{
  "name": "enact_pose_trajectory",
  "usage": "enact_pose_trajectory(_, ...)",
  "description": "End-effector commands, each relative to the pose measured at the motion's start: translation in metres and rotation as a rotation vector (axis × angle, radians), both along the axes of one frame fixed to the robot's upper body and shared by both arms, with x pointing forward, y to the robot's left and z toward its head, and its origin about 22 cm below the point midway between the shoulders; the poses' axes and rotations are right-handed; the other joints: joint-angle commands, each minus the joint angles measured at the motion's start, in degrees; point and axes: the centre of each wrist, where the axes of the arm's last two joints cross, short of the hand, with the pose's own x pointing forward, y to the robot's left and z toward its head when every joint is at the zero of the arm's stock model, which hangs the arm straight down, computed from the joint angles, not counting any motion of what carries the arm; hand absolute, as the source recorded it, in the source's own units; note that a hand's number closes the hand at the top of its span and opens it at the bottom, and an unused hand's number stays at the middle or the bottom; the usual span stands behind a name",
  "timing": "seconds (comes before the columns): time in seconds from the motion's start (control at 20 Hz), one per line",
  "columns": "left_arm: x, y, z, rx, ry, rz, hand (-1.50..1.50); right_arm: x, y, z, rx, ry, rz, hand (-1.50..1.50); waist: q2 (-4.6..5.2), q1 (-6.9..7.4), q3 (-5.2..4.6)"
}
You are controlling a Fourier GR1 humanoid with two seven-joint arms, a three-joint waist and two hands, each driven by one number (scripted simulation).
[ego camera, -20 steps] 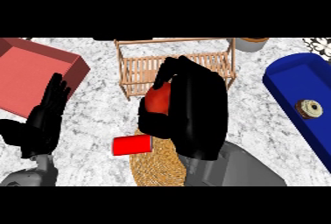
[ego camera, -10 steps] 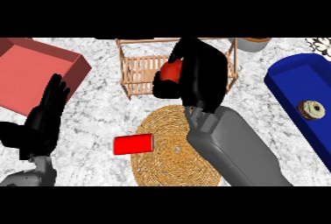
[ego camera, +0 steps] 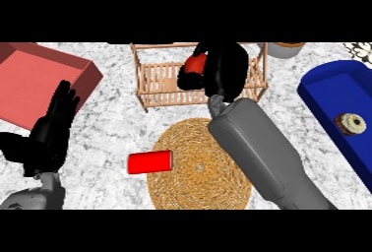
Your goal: Pick the tomato from the placemat and place it in the tiered shelf
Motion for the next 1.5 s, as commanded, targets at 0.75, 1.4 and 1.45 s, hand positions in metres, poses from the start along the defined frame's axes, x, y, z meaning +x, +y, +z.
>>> enact_pose_trajectory(0.75, -0.011, 0.003, 0.003, -0.011, -0.003, -0.023, 0.00, 0.054, -0.016, -0.015, 0.264, 0.005, 0.045, -1.50, -0.01, 0.37, 0.01)
enact_pose_trajectory(1.4, -0.001, 0.000, -0.009, 0.012, -0.016, 0.039, 0.00, 0.031, -0.063, 0.052, 0.461, -0.200, -0.071, -1.50, -0.71, -2.19, -0.02)
enact_pose_trajectory(1.45, -0.001, 0.013, -0.017, -0.009, 0.005, 0.046, 0.00, 0.029, -0.087, 0.031, 0.444, -0.184, -0.105, -1.50, -0.53, -2.05, -0.02)
